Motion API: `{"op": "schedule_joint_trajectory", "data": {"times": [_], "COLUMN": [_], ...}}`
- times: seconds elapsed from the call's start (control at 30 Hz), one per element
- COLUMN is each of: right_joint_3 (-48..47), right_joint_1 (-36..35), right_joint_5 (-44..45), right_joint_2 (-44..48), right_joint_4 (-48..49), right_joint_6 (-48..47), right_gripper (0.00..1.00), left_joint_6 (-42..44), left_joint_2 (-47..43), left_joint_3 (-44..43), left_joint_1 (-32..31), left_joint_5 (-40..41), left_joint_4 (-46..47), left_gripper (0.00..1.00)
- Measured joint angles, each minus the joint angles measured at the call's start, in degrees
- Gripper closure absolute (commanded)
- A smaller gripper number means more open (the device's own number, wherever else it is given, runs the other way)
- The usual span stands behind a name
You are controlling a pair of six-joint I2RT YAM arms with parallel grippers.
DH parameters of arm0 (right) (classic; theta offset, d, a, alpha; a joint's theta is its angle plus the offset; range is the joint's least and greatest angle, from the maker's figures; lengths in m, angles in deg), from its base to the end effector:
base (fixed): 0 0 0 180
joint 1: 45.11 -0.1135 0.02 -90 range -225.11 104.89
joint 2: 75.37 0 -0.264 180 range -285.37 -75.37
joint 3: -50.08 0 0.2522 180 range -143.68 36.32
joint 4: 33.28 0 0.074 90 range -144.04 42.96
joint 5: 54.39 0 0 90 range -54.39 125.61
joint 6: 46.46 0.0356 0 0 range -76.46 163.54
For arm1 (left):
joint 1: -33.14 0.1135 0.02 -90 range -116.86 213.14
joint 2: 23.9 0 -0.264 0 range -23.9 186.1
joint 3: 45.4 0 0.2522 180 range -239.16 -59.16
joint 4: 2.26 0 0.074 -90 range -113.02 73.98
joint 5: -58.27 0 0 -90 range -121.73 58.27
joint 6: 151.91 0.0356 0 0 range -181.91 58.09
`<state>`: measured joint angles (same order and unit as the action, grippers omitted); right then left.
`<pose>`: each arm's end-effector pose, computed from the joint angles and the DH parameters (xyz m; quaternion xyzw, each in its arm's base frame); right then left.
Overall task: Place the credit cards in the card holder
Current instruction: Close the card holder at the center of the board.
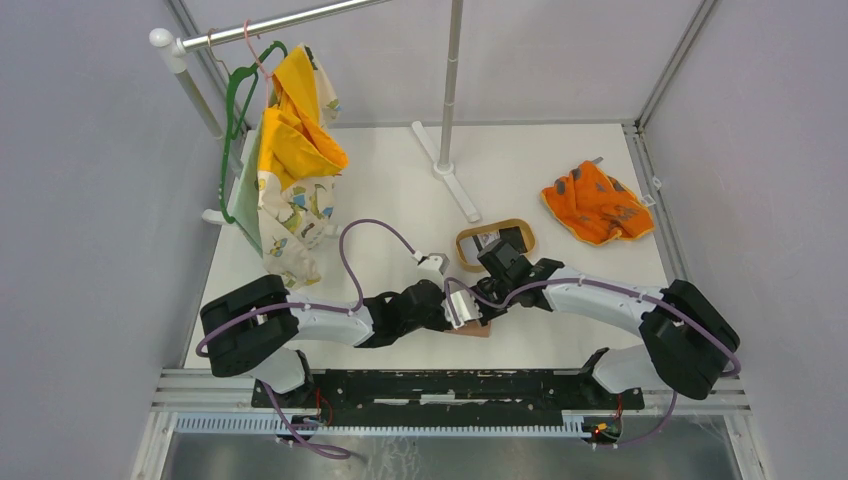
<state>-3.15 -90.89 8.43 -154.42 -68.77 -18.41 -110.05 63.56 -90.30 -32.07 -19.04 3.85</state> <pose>0.1610 0.1888 0.1702 -0.7949 0.5083 0.1915 0.2704 0.1251 -0.2523 0.1421 0.0825 0.8849 -0.3199 0.3284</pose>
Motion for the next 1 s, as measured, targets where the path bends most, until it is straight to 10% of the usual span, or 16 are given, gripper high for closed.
{"op": "schedule_joint_trajectory", "data": {"times": [1.0], "right_joint_3": [2.58], "right_joint_1": [-5.66], "right_joint_5": [6.95], "right_joint_2": [2.4], "right_joint_4": [1.38], "right_joint_6": [-4.24], "right_gripper": [1.0], "left_joint_6": [-2.08], "left_joint_2": [-1.07], "left_joint_3": [0.02], "left_joint_1": [2.95], "left_joint_5": [-3.15], "left_joint_4": [1.64], "left_gripper": [0.95]}}
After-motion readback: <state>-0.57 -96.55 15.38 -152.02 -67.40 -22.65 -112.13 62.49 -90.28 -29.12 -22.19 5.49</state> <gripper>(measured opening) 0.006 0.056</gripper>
